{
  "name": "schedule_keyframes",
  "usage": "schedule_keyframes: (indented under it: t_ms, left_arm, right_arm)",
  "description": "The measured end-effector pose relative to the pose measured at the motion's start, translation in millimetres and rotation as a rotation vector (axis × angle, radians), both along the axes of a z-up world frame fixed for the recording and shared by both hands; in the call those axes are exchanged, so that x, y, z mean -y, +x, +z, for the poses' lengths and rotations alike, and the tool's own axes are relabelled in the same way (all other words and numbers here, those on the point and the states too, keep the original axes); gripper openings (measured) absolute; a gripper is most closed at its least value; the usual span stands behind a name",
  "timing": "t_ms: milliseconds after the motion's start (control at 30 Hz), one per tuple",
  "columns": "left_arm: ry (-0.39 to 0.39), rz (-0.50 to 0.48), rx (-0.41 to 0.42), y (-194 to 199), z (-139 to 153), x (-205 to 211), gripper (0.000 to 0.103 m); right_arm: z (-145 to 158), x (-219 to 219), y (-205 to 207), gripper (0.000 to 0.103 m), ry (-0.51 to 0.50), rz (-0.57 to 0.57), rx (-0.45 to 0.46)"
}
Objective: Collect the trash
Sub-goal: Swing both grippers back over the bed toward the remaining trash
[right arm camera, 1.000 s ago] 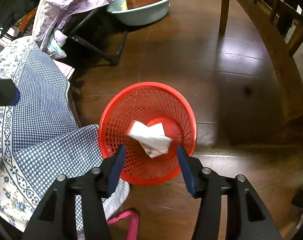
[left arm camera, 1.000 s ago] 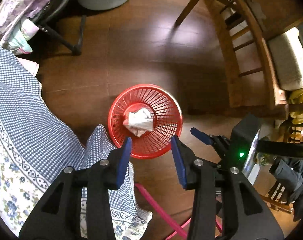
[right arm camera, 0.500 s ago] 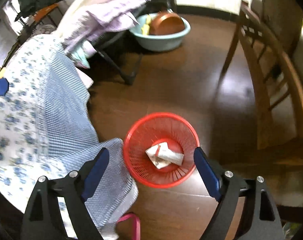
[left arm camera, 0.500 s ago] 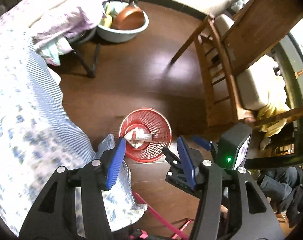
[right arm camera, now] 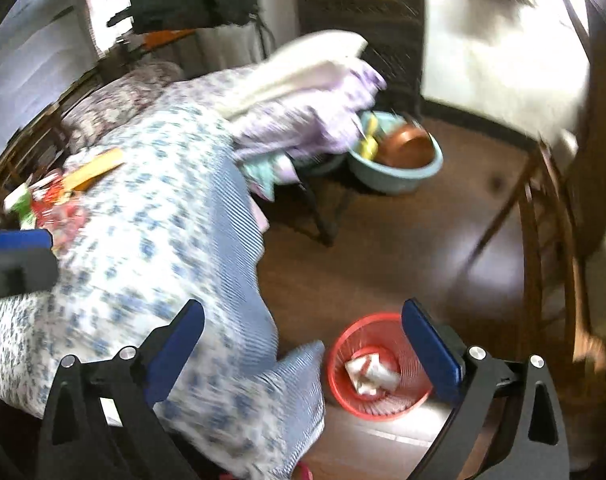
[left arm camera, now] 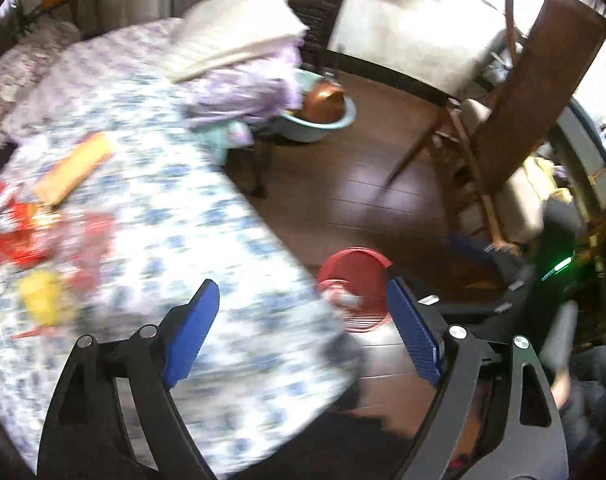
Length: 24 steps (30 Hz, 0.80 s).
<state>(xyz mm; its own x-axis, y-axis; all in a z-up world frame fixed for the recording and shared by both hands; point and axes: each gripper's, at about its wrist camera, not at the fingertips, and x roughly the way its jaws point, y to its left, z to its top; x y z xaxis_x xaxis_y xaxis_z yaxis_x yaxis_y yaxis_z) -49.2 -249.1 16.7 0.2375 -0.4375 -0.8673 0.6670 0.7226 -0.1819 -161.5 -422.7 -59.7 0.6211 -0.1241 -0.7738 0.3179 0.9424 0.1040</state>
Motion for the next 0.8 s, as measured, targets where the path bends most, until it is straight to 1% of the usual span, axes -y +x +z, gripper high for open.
schedule_keyframes:
  t_ms: [67, 100, 167, 200, 267, 333, 367, 433, 500, 533, 600, 633, 700, 767, 800]
  left_arm:
    - [0.004, 0.077, 0.05, 11, 0, -39, 0.083]
    - [0.002, 0.116, 0.061, 17, 0, -56, 0.083]
    - [-0.013, 0.215, 0.069, 34, 0, -102, 0.083]
    - [-0.019, 0.249, 0.066, 42, 0, -116, 0.083]
    - [-0.039, 0.358, 0.063, 58, -3, -154, 0.083]
    - [-0.051, 0.449, 0.071, 65, -9, -185, 0.083]
    - [-0.062, 0.481, 0.069, 69, -13, -198, 0.083]
    - [-0.058, 0.531, 0.08, 77, -15, -219, 0.083]
    - [-0.059, 0.559, 0.089, 80, -14, -231, 0.083]
    - [-0.067, 0.571, 0.086, 83, -13, -239, 0.083]
    - [-0.073, 0.591, 0.078, 86, -13, -252, 0.083]
    - [-0.069, 0.61, 0.076, 88, -13, -259, 0.083]
    - [-0.045, 0.644, 0.082, 88, -14, -268, 0.083]
    - [-0.016, 0.679, 0.091, 93, -17, -277, 0.083]
    - [-0.005, 0.694, 0.091, 93, -18, -280, 0.083]
  right_arm:
    - [15, -19, 13, 0.097, -0.026, 0.04, 0.024]
    - [21, -29, 21, 0.097, -0.028, 0.058, 0.036]
    - [33, -51, 41, 0.097, -0.025, 0.101, 0.053]
    - [37, -61, 50, 0.097, -0.028, 0.119, 0.057]
    - [47, -88, 70, 0.097, -0.053, 0.16, 0.068]
    - [52, -111, 85, 0.097, -0.073, 0.186, 0.068]
    - [56, -125, 95, 0.097, -0.075, 0.203, 0.066]
    - [62, -147, 109, 0.097, -0.053, 0.215, 0.076]
    - [68, -166, 121, 0.097, -0.024, 0.213, 0.098]
    - [69, -174, 125, 0.097, -0.026, 0.215, 0.102]
    - [66, -194, 130, 0.097, -0.066, 0.234, 0.109]
    - [60, -202, 130, 0.097, -0.088, 0.247, 0.113]
    - [46, -206, 129, 0.097, -0.08, 0.262, 0.108]
    - [26, -208, 133, 0.097, -0.043, 0.297, 0.047]
    - [22, -209, 135, 0.097, -0.049, 0.308, 0.024]
